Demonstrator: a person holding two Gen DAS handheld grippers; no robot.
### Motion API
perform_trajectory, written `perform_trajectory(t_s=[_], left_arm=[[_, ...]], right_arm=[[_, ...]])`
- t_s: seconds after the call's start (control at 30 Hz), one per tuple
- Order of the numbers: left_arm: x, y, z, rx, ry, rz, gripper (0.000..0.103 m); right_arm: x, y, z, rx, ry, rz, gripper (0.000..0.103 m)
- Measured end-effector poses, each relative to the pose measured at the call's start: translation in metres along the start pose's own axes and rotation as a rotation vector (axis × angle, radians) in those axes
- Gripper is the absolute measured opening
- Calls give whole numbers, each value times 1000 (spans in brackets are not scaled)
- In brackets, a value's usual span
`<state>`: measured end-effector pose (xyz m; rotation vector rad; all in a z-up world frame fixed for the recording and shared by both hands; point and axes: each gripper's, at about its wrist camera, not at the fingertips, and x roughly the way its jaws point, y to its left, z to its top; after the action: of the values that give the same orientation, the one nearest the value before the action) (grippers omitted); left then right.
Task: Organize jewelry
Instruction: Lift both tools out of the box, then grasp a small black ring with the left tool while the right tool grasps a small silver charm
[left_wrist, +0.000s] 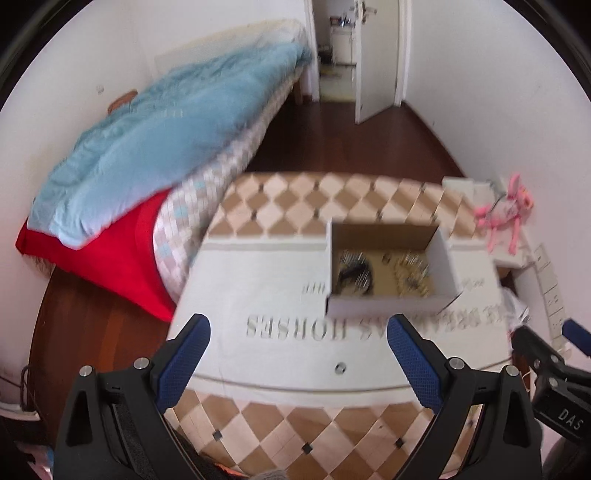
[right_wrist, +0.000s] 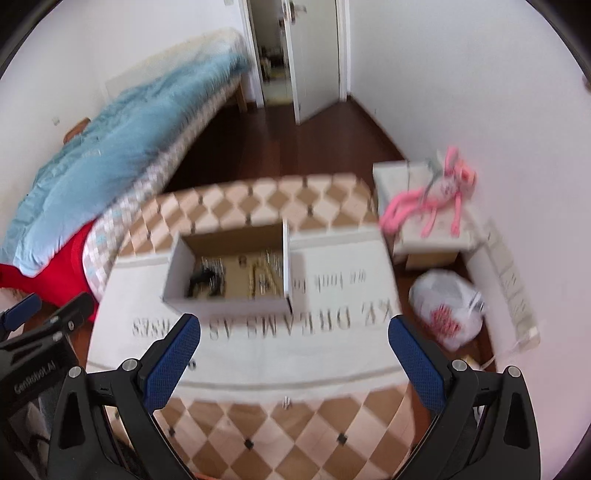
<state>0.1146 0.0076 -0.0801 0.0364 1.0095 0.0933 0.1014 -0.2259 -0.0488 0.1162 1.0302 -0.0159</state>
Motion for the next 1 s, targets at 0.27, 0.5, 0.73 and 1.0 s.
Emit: perform_trajectory(t_s=[0.27, 0.5, 0.73, 1.0], left_arm=[[78, 3, -66, 27, 211, 22, 98], [114, 4, -96, 30, 308, 54, 98], [121, 4, -97, 34, 326, 58, 98], [129, -9, -87, 45, 322, 30, 98]], right_arm=[[87, -20, -83, 81, 222, 35, 84], [124, -17, -123, 104, 250, 72, 62], [128, 6, -131, -19, 161, -26, 19], [122, 4, -129, -19, 130, -23, 8]])
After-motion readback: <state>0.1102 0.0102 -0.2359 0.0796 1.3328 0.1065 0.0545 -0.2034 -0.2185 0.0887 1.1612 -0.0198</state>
